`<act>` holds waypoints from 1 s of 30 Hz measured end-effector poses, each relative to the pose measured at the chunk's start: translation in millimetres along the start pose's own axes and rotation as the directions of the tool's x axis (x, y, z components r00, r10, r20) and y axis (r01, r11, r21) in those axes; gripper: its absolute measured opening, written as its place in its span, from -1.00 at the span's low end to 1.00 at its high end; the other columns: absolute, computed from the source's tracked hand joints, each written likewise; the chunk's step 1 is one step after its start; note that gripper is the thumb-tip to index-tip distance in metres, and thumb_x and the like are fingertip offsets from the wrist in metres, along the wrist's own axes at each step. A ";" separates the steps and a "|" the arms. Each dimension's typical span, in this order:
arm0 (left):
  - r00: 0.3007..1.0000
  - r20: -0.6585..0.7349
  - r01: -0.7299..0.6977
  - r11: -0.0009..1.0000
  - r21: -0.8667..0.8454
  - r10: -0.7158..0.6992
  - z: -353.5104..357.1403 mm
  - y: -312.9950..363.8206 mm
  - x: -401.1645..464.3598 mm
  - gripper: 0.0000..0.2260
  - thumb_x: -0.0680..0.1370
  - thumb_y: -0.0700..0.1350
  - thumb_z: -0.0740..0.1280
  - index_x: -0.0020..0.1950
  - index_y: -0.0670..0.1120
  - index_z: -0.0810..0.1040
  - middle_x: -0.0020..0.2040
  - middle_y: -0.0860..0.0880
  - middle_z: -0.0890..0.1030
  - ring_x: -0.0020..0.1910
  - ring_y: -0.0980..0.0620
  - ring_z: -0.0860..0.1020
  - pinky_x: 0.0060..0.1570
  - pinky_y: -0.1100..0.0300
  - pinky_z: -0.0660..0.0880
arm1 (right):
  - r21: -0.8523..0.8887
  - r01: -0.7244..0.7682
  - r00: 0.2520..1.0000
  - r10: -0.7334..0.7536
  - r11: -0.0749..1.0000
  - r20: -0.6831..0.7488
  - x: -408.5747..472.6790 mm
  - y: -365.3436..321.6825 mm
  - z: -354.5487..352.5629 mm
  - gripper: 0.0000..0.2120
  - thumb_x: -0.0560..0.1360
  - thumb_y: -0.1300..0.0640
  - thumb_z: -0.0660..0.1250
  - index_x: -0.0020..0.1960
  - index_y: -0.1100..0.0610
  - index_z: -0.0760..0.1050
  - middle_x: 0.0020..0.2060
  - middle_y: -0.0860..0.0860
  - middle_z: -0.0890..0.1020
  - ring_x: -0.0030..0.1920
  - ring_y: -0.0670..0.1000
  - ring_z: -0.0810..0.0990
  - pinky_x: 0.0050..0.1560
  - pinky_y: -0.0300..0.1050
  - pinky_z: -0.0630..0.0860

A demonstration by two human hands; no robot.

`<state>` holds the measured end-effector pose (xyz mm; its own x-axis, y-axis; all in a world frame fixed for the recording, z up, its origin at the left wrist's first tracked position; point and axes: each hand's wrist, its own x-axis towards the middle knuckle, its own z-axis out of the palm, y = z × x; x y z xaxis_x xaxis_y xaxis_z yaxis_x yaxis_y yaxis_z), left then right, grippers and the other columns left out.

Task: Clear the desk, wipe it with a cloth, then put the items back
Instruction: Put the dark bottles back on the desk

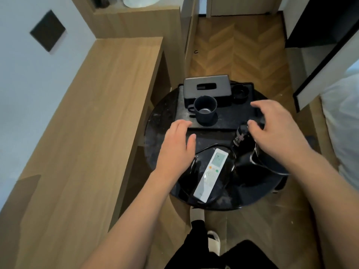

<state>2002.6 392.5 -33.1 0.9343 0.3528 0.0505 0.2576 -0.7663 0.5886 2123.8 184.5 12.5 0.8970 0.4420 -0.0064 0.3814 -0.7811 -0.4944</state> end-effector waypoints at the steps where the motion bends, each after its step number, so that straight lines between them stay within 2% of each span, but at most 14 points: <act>1: 0.999 0.023 -0.021 1.000 -0.011 0.022 7.7 2.7 11.8 -0.69 0.67 -0.09 0.24 0.41 -0.09 0.43 0.40 0.01 0.43 0.38 0.07 0.38 0.38 0.25 0.27 | -0.007 -0.025 1.000 0.024 1.000 -0.009 11.4 8.7 -4.3 -0.54 0.56 0.13 0.32 0.44 0.16 0.38 0.37 0.12 0.45 0.37 0.13 0.41 0.39 0.07 0.34; 4: 0.995 0.085 -0.054 0.998 -0.042 0.057 28.3 19.1 42.1 -0.68 0.67 -0.11 0.26 0.42 -0.13 0.44 0.39 -0.04 0.45 0.38 0.01 0.39 0.39 0.14 0.32 | -0.045 -0.117 0.993 0.118 0.992 0.029 41.5 36.2 -12.1 -0.52 0.55 0.11 0.32 0.45 0.13 0.38 0.40 0.12 0.42 0.38 0.18 0.39 0.39 0.07 0.32; 7: 0.986 0.138 -0.082 0.993 -0.085 0.094 53.3 44.1 60.1 -0.66 0.66 -0.09 0.26 0.43 -0.14 0.43 0.40 -0.05 0.45 0.38 0.00 0.39 0.35 0.18 0.32 | -0.112 -0.200 0.968 0.214 0.973 0.131 65.0 64.0 -11.4 -0.49 0.55 0.04 0.33 0.47 0.08 0.36 0.42 0.12 0.37 0.39 0.25 0.32 0.38 0.12 0.29; 10: 0.969 0.222 -0.085 0.990 -0.110 0.108 82.8 67.2 76.2 -0.63 0.65 -0.07 0.29 0.44 -0.12 0.42 0.42 -0.04 0.43 0.38 -0.03 0.39 0.35 0.12 0.35 | -0.180 -0.251 0.917 0.293 0.951 0.270 84.5 87.3 -6.6 -0.44 0.54 -0.03 0.36 0.49 0.03 0.32 0.42 0.15 0.32 0.41 0.28 0.26 0.38 0.12 0.28; 13: 0.962 0.259 -0.050 0.990 -0.134 0.084 109.1 79.4 88.3 -0.59 0.62 -0.06 0.35 0.44 -0.12 0.42 0.42 -0.05 0.43 0.39 -0.04 0.40 0.37 0.07 0.38 | -0.200 -0.227 0.856 0.294 0.953 0.426 99.4 104.4 2.1 -0.43 0.49 -0.09 0.42 0.43 0.03 0.36 0.32 0.14 0.37 0.28 0.23 0.45 0.29 0.09 0.42; 15: 0.952 0.301 -0.012 0.987 -0.157 0.060 125.0 80.8 91.6 -0.56 0.60 -0.03 0.38 0.45 -0.11 0.41 0.42 -0.04 0.43 0.40 -0.03 0.40 0.39 0.07 0.36 | -0.246 -0.189 0.823 0.290 0.951 0.489 104.2 114.8 9.8 -0.44 0.44 -0.17 0.44 0.33 0.01 0.37 0.22 0.12 0.47 0.16 0.17 0.53 0.16 0.09 0.51; 18: 0.932 0.358 0.016 0.980 -0.196 0.056 140.0 79.8 92.9 -0.55 0.56 -0.05 0.44 0.42 -0.12 0.45 0.38 -0.02 0.48 0.38 0.02 0.42 0.40 0.14 0.34 | -0.262 -0.123 0.833 0.243 0.957 0.498 110.0 126.9 18.4 -0.54 0.41 -0.24 0.42 0.12 -0.04 0.31 0.01 0.07 0.57 0.00 0.15 0.57 -0.03 0.07 0.54; 20: 0.944 0.325 0.032 0.969 -0.247 0.051 144.6 77.5 92.5 -0.59 0.55 -0.12 0.45 0.37 -0.16 0.49 0.35 -0.05 0.52 0.34 0.06 0.45 0.38 0.28 0.32 | -0.215 -0.082 0.872 0.175 0.973 0.456 111.9 130.7 19.9 -0.60 0.42 -0.23 0.40 0.05 -0.05 0.30 -0.10 0.04 0.58 -0.10 0.15 0.57 -0.13 0.05 0.54; 22: 0.964 0.265 0.100 0.952 -0.290 -0.020 142.6 77.5 88.7 -0.61 0.56 -0.14 0.45 0.37 -0.15 0.50 0.35 -0.03 0.54 0.32 0.11 0.47 0.31 0.42 0.31 | -0.137 -0.056 0.913 0.106 0.989 0.393 110.5 127.8 17.5 -0.67 0.44 -0.21 0.37 -0.04 -0.06 0.30 -0.22 0.01 0.56 -0.19 0.16 0.56 -0.22 0.02 0.51; 23: 0.970 0.228 0.157 0.934 -0.320 -0.085 140.1 77.6 85.5 -0.61 0.56 -0.12 0.44 0.37 -0.12 0.50 0.34 -0.01 0.55 0.30 0.13 0.49 0.29 0.41 0.34 | -0.103 -0.043 0.926 0.078 0.994 0.368 109.3 124.7 15.4 -0.69 0.45 -0.19 0.36 -0.08 -0.06 0.29 -0.26 -0.01 0.55 -0.22 0.16 0.56 -0.25 0.01 0.49; 25: 0.963 0.145 0.268 0.868 -0.417 -0.228 130.3 78.3 78.2 -0.63 0.56 -0.06 0.42 0.36 -0.03 0.51 0.26 0.05 0.59 0.24 0.12 0.56 0.26 0.21 0.48 | -0.062 0.005 0.944 0.016 0.998 0.331 108.6 114.7 9.7 -0.71 0.44 -0.17 0.34 -0.11 -0.04 0.29 -0.30 -0.02 0.54 -0.25 0.17 0.55 -0.24 0.02 0.49; 27: 0.943 0.055 0.309 0.804 -0.508 -0.327 113.5 79.7 70.4 -0.68 0.57 -0.05 0.41 0.32 0.00 0.51 0.15 0.07 0.62 0.15 0.10 0.61 0.19 0.08 0.55 | -0.042 0.064 0.947 -0.048 0.997 0.318 110.9 98.5 2.3 -0.73 0.43 -0.14 0.34 -0.11 -0.02 0.32 -0.31 -0.04 0.54 -0.25 0.15 0.54 -0.23 0.00 0.47; 30: 0.912 -0.060 0.318 0.791 -0.522 -0.406 77.3 80.2 54.9 -0.77 0.60 -0.10 0.40 0.24 0.03 0.52 0.07 0.10 0.62 0.05 0.18 0.60 0.05 0.32 0.51 | -0.008 0.148 0.931 -0.137 0.989 0.338 113.2 66.2 -4.4 -0.74 0.43 -0.13 0.35 -0.11 -0.01 0.33 -0.32 -0.04 0.54 -0.27 0.11 0.53 -0.25 -0.02 0.45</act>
<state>2093.6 308.9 -45.5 0.7324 0.6654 -0.1446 0.3724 -0.2136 0.9032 2251.6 180.9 -17.2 0.7077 0.6674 -0.2319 0.5117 -0.7104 -0.4831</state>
